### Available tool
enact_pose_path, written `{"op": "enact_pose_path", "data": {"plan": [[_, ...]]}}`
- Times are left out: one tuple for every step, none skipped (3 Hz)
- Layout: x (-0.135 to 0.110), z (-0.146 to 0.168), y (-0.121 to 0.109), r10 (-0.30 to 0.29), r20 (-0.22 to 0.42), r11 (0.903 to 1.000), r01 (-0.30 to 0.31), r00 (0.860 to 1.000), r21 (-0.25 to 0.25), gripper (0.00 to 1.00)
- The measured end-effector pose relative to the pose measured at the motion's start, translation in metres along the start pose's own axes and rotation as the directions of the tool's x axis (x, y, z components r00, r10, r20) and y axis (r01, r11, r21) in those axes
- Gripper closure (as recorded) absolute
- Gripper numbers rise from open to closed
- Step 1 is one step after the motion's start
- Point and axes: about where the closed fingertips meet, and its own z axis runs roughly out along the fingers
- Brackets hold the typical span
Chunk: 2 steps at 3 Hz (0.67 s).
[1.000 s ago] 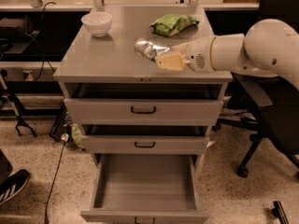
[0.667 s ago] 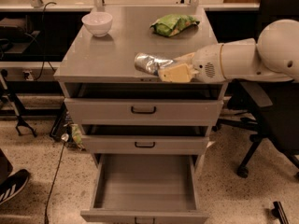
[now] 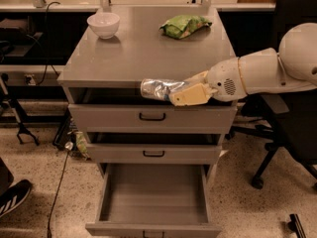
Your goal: Place redbull can into bottom drawer
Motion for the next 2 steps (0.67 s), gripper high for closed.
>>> {"op": "enact_pose_path", "data": {"plan": [[0.003,0.015,0.002,-0.027,-0.054,0.9995,0.025,0.998,-0.021,1.00],[0.021,0.044,0.009,-0.073,-0.114,0.9957,0.066,0.991,-0.064,1.00]]}}
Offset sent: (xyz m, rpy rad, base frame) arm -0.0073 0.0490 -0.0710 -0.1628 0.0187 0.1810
